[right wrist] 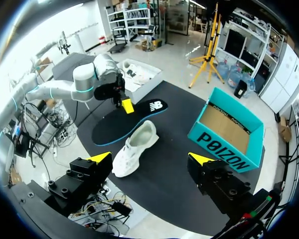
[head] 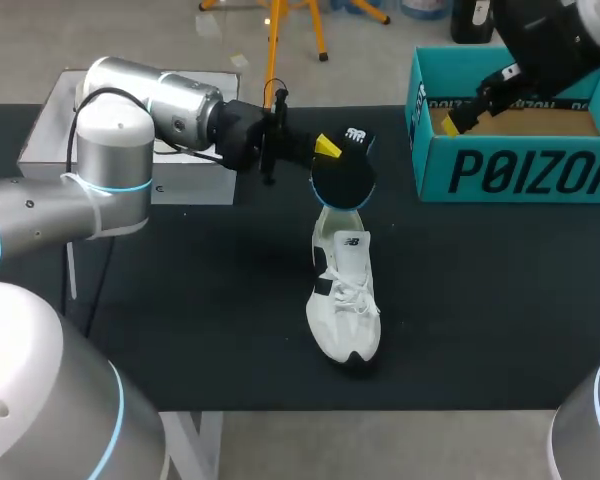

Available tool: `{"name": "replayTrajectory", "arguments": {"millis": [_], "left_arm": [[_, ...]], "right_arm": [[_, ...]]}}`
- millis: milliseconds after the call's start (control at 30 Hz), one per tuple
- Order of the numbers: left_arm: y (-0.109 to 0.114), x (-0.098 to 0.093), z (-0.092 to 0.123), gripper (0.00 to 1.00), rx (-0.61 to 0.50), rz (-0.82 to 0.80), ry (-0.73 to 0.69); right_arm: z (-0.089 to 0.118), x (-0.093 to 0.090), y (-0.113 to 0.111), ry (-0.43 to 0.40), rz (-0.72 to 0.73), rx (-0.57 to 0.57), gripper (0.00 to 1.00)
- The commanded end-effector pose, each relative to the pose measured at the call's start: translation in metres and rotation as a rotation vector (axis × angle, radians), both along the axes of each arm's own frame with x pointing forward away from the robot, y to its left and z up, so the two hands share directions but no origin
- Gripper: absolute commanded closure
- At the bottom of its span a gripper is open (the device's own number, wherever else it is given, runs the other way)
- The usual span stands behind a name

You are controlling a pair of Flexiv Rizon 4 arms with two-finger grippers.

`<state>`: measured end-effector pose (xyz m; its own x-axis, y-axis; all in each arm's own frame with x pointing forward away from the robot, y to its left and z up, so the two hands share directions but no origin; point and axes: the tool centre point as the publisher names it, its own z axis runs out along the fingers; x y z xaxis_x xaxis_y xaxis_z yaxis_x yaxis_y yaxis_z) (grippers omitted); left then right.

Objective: Take the shoe out of the shoebox, open the shoe tongue, remove and reinsert the insole, then place the shoe into the shoebox

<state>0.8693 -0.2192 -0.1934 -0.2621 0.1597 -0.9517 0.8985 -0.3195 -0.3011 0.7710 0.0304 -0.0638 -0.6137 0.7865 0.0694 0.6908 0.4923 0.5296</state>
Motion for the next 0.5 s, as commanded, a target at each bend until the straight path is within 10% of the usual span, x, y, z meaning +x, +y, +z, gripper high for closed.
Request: {"name": "replayTrajectory", "arguments": {"millis": [33, 500], "left_arm": [[-0.001, 0.002, 0.0, 1.0, 0.0, -0.005, -0.001], [-0.007, -0.017, 0.02, 1.0, -0.089, -0.027, -0.517]], "right_arm": [[0.0, 0.002, 0.002, 0.003, -0.001, -0.003, 0.0], [0.0, 0.002, 0.002, 0.003, -0.001, -0.003, 0.0]]}}
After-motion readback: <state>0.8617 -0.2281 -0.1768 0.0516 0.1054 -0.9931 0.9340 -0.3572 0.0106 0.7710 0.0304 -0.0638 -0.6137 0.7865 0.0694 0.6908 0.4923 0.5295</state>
